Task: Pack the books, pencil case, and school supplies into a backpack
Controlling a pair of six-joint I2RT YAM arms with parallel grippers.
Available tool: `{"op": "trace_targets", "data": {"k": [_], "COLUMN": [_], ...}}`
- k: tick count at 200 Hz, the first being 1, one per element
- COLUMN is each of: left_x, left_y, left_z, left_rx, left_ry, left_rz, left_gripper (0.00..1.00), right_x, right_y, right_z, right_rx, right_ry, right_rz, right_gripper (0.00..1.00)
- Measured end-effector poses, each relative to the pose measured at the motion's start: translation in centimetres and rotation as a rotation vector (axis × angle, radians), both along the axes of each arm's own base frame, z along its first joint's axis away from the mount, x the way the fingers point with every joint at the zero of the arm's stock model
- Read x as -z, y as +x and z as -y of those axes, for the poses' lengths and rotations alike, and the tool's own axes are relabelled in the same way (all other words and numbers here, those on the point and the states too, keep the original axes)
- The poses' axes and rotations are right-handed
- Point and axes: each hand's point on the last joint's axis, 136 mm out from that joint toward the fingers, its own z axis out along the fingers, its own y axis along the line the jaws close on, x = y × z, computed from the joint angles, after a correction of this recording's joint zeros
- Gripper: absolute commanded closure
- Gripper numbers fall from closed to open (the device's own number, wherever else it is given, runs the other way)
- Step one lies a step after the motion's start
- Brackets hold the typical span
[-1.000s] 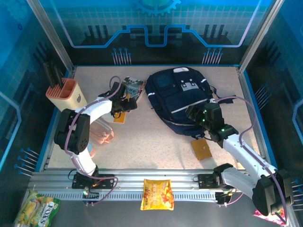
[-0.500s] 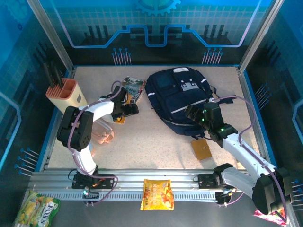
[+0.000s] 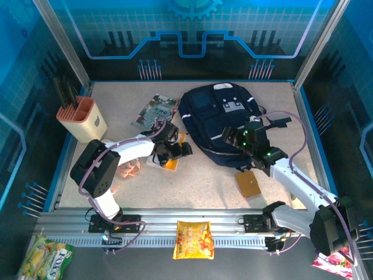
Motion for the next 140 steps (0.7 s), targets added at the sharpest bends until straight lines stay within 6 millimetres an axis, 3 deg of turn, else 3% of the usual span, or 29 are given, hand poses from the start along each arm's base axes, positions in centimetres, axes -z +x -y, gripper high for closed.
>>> {"op": "trace_targets", "data": {"k": [38,61,80,98,124,140], "left_x": [-0.7,-2.3,-5.0,-6.9,-6.6,-6.0], "left_y": [-2.0,-1.9,-0.4,1.8,3.5,3.6], "left_z": [1.3,0.5,-1.3,-4.4,-8.7,-9.9], "left_rx": [-0.023,-0.035,-0.06,-0.108,-0.166,-0.157], "left_ry": [-0.08,-0.102,-0.117,-0.105,-0.04,-0.007], "left_rz": [-0.082,-0.075,-0.005,0.074,0.11,0.108], "left_gripper": [0.02,0.03,0.07,0.13,0.18,0.22], "right_x": [0.4,0.1,-0.2,0.0,1.1,2.2], "right_y": [0.3,0.4,0.5,0.4,0.3,0.1], "right_z": [-0.6,-2.0,-4.6,-7.6,-12.5,-15.6], "right_rx": [-0.02,-0.064,-0.134,-0.214,-0.327,-0.394], "right_ry": [-0.01,-0.015,-0.017,-0.023,-0.03,-0.029], "right_rz": [-0.015,-0.016,-0.02,-0.035,-0.079,-0.117], "right_gripper": [0.17,0.21,0.25,0.29,0.36,0.41]}}
